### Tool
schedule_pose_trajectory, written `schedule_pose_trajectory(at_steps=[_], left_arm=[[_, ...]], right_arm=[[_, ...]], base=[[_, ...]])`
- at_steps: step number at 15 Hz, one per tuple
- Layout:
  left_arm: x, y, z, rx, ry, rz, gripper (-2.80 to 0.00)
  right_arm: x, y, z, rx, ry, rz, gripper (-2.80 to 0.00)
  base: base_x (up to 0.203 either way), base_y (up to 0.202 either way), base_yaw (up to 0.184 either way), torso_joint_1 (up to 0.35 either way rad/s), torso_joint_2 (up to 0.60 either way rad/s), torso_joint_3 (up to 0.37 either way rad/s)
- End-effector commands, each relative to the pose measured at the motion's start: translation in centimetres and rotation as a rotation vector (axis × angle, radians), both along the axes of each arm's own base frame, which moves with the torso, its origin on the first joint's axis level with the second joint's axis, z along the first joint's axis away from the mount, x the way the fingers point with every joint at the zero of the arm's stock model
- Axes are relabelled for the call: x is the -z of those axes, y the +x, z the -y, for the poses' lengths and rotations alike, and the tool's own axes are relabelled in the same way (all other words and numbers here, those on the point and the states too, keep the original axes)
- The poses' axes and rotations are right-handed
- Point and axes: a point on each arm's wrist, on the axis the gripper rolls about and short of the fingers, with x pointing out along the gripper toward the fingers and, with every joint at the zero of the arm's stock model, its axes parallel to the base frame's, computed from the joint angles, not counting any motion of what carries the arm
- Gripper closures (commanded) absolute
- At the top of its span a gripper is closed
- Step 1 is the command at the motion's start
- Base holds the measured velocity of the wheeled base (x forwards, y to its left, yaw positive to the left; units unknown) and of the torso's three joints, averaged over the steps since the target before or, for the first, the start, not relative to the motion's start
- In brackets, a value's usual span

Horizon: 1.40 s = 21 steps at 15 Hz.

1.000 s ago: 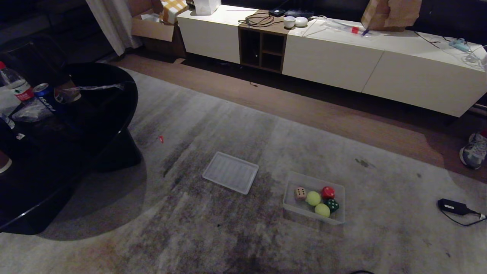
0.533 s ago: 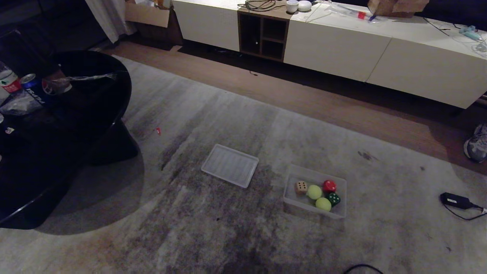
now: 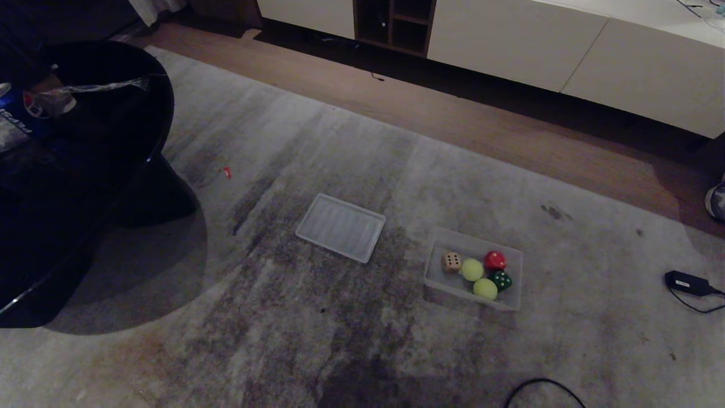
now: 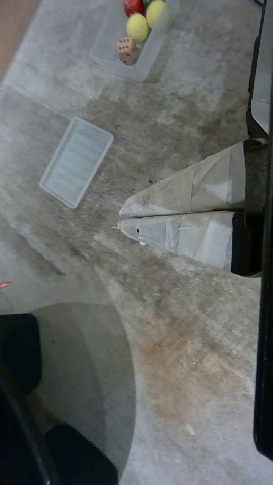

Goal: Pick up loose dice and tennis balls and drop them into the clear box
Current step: Put the toys in the box

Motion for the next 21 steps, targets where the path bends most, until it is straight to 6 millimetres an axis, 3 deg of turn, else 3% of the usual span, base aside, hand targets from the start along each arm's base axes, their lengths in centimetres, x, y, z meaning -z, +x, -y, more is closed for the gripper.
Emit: schedule_pose_trajectory(at_steps=[1,21], left_arm=[[0.04,0.02,0.00,0.001,-0.001,-0.003,0.00],[0.02,0.02,0.00,0.000,0.002,-0.001,0.00]], right_arm=[[-0.02,0.01,0.00,-0.001,0.002,-0.001,0.00],[-0.01,0.01,0.00,-0.001,0.001,-0.002,0.00]], base=[[0.000,0.000,0.000,0.005,0.00,-0.208],[0.000,0.000,0.000,0.003,0.00,-0.196]])
